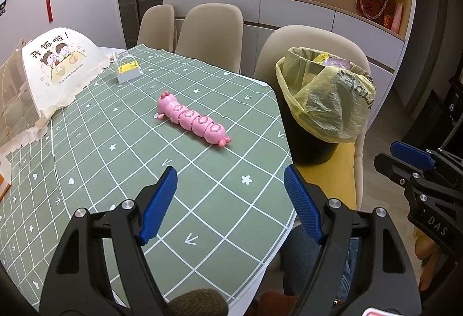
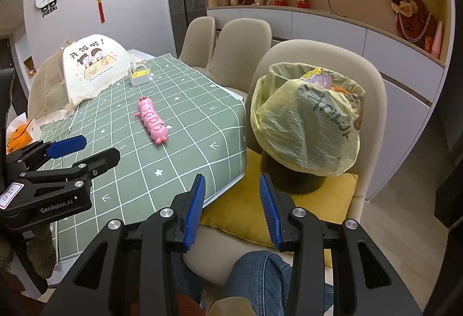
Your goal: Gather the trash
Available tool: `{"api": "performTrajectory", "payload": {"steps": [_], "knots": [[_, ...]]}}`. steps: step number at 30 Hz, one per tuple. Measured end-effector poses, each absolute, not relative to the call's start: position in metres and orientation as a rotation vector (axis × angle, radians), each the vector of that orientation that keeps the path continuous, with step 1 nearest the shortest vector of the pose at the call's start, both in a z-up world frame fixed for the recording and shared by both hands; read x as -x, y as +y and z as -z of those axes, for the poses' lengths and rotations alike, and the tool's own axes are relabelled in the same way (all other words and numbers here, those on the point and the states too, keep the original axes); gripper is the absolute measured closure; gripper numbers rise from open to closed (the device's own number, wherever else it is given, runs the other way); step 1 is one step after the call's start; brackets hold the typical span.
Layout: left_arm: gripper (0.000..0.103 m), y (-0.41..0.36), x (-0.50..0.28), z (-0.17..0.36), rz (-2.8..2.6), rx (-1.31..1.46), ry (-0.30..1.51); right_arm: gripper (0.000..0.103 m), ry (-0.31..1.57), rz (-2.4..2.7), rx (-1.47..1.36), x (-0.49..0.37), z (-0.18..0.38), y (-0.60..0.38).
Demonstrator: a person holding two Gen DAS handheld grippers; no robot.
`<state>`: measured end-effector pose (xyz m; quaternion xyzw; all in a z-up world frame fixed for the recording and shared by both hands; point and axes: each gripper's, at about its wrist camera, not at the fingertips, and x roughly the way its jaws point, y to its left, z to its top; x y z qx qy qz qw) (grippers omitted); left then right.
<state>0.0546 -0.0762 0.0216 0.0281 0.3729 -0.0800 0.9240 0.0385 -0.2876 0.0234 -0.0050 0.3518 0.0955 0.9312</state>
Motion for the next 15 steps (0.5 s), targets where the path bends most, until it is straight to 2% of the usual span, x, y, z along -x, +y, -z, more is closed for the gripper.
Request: {"api": "performTrajectory", "payload": {"steps": [15], "knots": [[0.031, -0.0772, -0.0539, -0.0223, 0.169, -0.061, 0.767, 0.066, 0.719, -0.186, 0.008, -0.0372, -0.0242, -0.2891]]}}
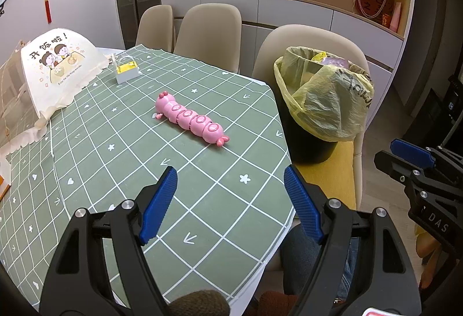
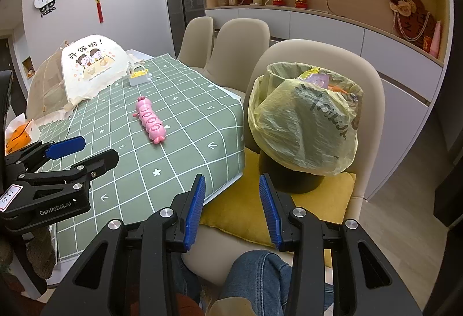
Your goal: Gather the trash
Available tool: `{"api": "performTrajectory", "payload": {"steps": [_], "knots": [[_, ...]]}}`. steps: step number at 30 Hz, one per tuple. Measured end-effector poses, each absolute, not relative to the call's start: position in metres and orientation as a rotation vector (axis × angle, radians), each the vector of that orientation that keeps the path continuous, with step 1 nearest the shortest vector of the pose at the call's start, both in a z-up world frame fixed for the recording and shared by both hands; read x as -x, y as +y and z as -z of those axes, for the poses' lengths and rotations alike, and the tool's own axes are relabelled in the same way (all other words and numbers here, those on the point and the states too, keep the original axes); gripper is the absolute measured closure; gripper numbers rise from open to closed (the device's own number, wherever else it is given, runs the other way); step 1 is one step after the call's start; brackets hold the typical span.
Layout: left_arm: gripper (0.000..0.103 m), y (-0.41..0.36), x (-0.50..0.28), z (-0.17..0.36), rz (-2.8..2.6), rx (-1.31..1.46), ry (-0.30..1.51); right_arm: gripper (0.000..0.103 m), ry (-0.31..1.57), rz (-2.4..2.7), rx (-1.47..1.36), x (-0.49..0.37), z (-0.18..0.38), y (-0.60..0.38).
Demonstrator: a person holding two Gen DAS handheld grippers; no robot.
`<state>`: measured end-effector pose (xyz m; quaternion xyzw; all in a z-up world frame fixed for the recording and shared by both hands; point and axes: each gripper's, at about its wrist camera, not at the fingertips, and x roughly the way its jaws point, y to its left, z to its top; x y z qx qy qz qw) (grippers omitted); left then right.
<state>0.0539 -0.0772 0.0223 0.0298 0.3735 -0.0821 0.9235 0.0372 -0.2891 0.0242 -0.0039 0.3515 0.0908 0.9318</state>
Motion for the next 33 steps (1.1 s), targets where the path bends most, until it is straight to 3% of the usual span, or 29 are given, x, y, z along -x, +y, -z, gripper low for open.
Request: {"api": "performTrajectory", "payload": {"steps": [33], "knots": [[0.031, -0.0761, -0.0509, -0.0254, 0.225, -0.071, 0.757, 0.066, 0.725, -0.163, 0.000, -0.0387, -0.0226, -0.2868]]}}
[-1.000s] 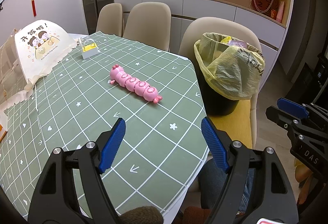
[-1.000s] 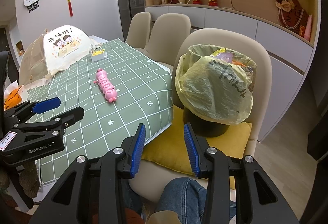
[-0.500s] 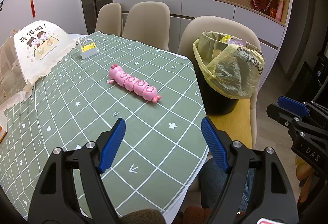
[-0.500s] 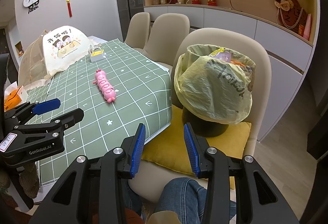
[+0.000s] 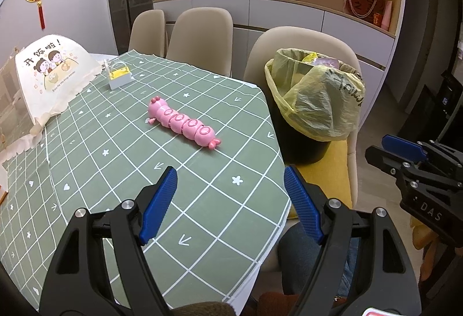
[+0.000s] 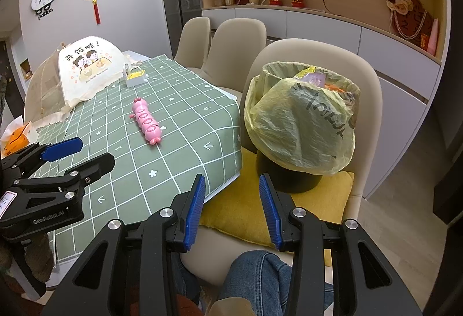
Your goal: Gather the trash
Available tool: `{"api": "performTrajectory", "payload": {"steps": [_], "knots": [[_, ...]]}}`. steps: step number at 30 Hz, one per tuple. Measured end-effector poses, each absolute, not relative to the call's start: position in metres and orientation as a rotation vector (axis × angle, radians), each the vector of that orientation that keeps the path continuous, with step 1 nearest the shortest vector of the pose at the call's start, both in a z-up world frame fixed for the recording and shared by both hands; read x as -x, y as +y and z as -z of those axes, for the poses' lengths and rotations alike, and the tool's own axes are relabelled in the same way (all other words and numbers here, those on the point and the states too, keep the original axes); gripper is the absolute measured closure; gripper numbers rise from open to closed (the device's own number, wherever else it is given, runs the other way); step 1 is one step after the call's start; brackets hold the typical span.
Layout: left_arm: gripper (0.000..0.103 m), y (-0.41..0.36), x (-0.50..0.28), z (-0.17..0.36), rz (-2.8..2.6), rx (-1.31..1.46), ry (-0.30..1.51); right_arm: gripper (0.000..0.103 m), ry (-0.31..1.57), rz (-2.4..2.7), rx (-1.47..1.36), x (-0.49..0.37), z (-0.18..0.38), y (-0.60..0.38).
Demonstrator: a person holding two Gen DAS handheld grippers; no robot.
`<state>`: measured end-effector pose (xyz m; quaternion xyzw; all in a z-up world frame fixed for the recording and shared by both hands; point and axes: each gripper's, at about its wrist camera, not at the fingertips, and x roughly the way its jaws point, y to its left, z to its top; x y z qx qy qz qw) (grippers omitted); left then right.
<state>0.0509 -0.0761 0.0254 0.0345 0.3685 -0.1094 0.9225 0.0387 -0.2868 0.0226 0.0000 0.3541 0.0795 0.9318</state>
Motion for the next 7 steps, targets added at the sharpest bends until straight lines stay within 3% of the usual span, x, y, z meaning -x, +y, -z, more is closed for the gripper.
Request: {"api": "performTrajectory", "payload": {"steps": [3, 7], "knots": [[0.031, -0.061, -0.057, -0.026, 0.204, -0.070, 0.789, 0.066, 0.726, -0.189, 0.017, -0.050, -0.025, -0.275], [0.031, 0.028, -0.071, -0.024, -0.093, -0.057, 0.756, 0.065, 0.656, -0.357, 0.098, -0.076, -0.033, -0.220]]}}
